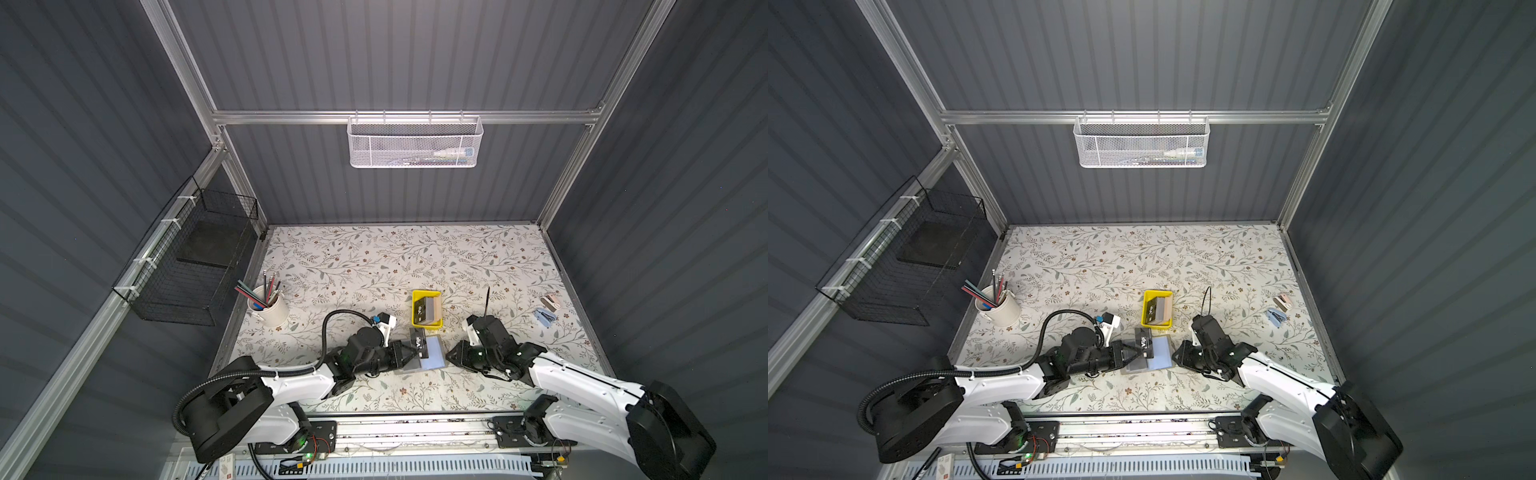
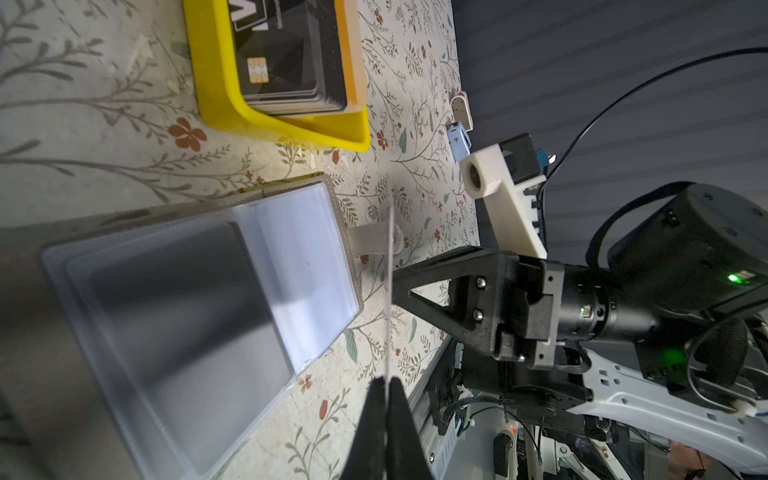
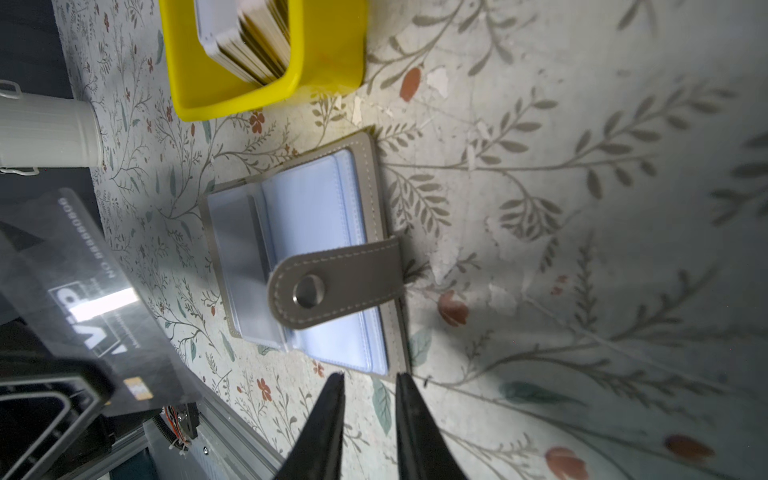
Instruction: Put the credit cards into the card holder
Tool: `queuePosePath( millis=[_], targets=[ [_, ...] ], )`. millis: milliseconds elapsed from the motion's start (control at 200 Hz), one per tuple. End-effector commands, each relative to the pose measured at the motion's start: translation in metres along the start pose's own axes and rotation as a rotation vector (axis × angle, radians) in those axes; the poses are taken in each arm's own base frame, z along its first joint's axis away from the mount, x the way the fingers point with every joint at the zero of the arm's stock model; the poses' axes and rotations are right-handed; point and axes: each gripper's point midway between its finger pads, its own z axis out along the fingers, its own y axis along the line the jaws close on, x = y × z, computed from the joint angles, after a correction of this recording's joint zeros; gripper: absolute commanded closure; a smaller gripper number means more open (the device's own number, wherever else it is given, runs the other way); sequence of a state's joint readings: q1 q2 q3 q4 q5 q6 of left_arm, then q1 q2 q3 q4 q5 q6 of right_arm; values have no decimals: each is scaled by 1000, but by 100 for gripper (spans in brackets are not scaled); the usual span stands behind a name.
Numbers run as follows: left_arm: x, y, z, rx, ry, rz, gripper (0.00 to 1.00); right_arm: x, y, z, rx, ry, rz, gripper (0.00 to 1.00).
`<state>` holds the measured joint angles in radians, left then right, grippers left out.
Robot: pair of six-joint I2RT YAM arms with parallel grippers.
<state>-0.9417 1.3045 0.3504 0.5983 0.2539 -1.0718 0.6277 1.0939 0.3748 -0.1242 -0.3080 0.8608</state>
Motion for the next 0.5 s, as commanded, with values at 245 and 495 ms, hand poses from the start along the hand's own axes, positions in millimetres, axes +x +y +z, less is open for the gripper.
queuePosePath(
  millis=[245, 495],
  targets=[
    [3, 7, -3, -38, 9, 31, 100, 14, 12, 10, -34, 79, -36, 75],
    [7, 13, -4, -63, 27, 38, 100, 5, 1, 5, 43, 22, -23, 76]
  ],
)
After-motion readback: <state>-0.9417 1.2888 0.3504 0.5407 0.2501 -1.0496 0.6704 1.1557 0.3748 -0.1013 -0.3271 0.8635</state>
